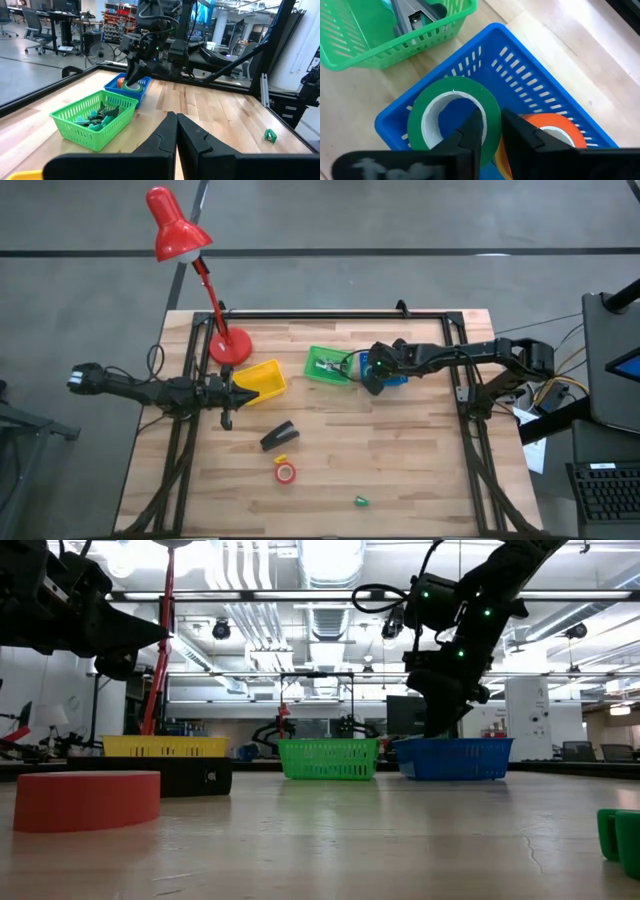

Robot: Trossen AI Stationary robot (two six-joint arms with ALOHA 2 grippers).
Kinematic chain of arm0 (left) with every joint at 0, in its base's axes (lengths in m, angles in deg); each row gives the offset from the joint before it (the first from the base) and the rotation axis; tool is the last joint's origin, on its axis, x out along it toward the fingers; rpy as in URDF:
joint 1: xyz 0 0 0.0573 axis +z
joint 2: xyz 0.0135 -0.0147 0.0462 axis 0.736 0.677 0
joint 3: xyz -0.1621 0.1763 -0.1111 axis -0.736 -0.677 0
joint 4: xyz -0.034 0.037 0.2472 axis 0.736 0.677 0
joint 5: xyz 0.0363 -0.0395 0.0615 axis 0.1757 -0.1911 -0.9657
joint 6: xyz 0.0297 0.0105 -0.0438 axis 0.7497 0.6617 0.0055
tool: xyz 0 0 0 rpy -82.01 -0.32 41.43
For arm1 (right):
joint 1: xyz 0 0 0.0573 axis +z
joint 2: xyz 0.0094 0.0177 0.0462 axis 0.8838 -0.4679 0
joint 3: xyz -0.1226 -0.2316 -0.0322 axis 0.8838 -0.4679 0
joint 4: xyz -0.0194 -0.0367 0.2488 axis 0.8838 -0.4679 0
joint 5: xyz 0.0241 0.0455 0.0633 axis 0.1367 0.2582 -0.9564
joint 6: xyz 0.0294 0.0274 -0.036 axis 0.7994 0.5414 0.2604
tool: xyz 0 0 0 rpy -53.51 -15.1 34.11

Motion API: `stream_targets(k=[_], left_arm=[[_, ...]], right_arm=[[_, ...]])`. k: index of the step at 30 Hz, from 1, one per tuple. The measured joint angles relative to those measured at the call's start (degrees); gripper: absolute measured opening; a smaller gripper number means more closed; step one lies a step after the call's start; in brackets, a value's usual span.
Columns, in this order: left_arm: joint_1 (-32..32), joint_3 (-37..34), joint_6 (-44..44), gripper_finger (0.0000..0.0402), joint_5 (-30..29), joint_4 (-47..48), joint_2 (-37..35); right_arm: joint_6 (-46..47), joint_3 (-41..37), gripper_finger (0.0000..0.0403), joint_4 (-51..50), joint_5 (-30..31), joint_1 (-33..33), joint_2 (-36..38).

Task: Pick and place Stapler, Stapler remover, tape
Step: Put the green tape in the blue basket

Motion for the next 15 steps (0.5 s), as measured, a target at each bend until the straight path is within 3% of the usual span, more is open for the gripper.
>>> stream_targets(k=[9,15], left_arm=[[0.0,0.0,0.0,0.001,0.0,0.0,0.0],[0.0,0.0,0.0,0.001,0.0,0.0,0.0]], right_arm=[[0.0,0.2,0.0139,0.0,-0.3,0.0,0.2],[0.2,2.0,0.0163,0.0,-0.5,1.2,1.2]])
